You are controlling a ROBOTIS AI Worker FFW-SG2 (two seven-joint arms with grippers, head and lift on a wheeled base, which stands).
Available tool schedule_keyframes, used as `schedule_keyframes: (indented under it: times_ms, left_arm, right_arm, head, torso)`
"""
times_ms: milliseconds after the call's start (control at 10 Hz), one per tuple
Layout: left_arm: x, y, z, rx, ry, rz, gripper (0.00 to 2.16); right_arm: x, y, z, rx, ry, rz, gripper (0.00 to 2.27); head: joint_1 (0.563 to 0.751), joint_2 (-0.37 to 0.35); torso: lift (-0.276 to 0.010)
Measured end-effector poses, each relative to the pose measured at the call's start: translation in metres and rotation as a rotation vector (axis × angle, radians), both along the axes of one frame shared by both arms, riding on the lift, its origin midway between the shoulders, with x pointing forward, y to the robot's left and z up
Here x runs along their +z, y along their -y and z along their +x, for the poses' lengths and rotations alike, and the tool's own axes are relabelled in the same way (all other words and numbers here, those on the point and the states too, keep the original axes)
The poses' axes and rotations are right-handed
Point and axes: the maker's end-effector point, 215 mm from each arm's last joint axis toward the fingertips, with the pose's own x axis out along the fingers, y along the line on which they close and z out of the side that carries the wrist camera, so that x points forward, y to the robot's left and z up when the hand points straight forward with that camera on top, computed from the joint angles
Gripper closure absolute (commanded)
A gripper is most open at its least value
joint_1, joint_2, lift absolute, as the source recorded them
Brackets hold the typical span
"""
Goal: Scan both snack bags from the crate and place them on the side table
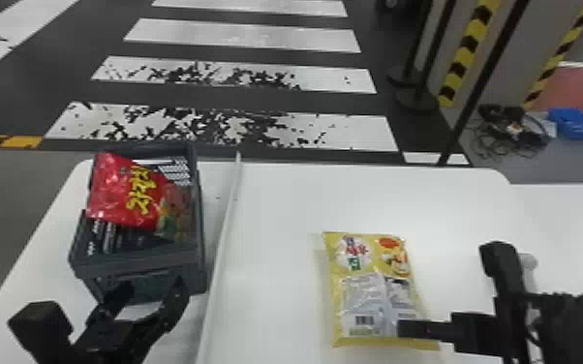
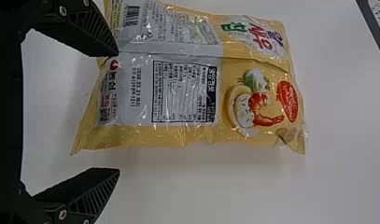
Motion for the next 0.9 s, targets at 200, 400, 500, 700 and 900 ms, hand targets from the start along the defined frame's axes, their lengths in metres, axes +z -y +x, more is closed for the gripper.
schedule_keyframes:
  times_ms: [200, 400, 500, 700, 900]
  left_arm:
    - [0.0, 0.0, 0.0, 0.001, -0.001, -0.001, 0.08]
    - [0.0, 0.0, 0.0, 0.001, -0.001, -0.001, 0.08]
    - [0.0, 0.0, 0.0, 0.002, -0.001, -0.002, 0.08]
    - [0.0, -0.001, 0.0, 0.003, -0.001, -0.003, 0.08]
    - [0.0, -0.001, 0.0, 0.003, -0.001, -0.003, 0.08]
  right_arm:
    - [-0.007, -0.001, 0.003, 0.001, -0.01, 0.013, 0.61]
    - [-0.006, -0.001, 0.004, 0.006, -0.011, 0.025, 2.26]
    - [-0.005, 0.003, 0.005, 0.001, -0.012, 0.018, 2.26]
    - [0.0, 0.006, 0.007, -0.012, -0.008, 0.04, 2.26]
    - [0.007, 0.01, 0.01, -0.03, 0.006, 0.073, 2.26]
  head:
    - [0.695, -0.069]
    - [0.695, -0.068]
    - [0.695, -0.072]
    - [0.695, -0.078]
    - [0.695, -0.081]
  torso:
    - [-0.095]
    - [-0.095]
    - [-0.095]
    - [-0.095]
    - [-0.095]
